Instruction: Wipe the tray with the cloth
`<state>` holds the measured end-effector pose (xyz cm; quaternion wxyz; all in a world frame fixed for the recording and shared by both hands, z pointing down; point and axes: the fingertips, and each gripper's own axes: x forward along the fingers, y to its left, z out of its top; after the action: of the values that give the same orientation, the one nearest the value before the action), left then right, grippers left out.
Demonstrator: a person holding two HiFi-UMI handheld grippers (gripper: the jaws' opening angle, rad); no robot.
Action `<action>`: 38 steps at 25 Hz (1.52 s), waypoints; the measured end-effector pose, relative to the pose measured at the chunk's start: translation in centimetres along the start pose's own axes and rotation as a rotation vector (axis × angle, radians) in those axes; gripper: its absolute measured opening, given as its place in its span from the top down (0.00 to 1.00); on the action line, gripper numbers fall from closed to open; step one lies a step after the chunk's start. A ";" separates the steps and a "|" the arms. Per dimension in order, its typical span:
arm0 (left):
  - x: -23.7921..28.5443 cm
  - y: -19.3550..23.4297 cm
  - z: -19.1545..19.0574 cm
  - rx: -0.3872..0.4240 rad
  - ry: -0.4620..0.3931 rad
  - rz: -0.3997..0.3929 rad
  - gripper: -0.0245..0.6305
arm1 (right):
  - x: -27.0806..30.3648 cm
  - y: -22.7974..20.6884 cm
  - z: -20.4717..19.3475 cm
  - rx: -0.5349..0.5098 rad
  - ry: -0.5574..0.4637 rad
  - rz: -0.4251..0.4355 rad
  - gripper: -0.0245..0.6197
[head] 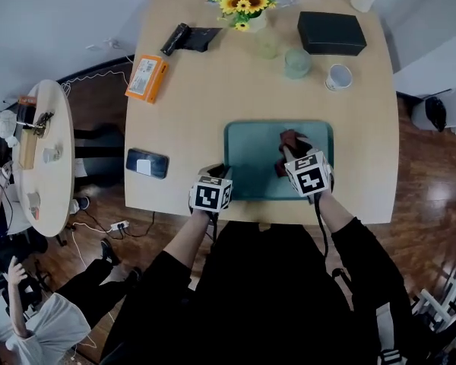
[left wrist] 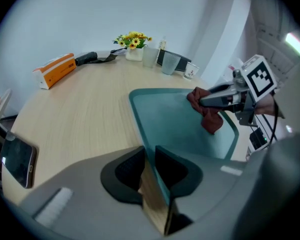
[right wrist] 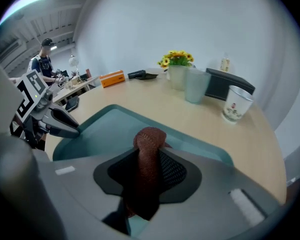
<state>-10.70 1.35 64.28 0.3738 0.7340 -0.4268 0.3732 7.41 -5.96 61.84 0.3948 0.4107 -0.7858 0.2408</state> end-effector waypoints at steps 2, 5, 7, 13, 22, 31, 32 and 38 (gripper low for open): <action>0.0 0.0 0.0 -0.016 -0.007 -0.022 0.89 | 1.3 3.8 1.5 -0.048 -0.005 0.039 0.79; -0.1 0.1 0.0 -0.024 -0.024 -0.045 0.90 | 3.1 9.5 3.7 -0.116 -0.014 0.105 0.79; 0.0 0.1 0.0 -0.011 -0.029 -0.049 0.90 | 4.1 12.9 5.0 -0.160 -0.015 0.148 0.79; -0.1 0.6 0.1 -0.069 -0.071 -0.107 0.91 | 5.4 16.7 6.2 -0.147 -0.001 0.184 0.78; -0.2 0.6 0.0 -0.076 -0.078 -0.115 0.91 | 3.8 13.7 4.1 -0.117 -0.021 0.133 0.78; -0.2 0.7 0.0 -0.066 -0.071 -0.070 0.92 | -2.1 2.1 -3.7 0.006 -0.012 -0.003 0.78; -0.2 0.7 0.0 -0.066 -0.068 -0.064 0.92 | -2.8 0.7 -4.7 0.029 -0.007 -0.022 0.78; -0.1 0.6 0.1 -0.063 -0.059 -0.040 0.92 | -6.1 -6.2 -9.0 0.098 0.018 -0.131 0.78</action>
<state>-11.23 1.12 64.29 0.3913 0.7409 -0.4345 0.3305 18.59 -0.22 62.33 0.3963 0.4781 -0.7407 0.2564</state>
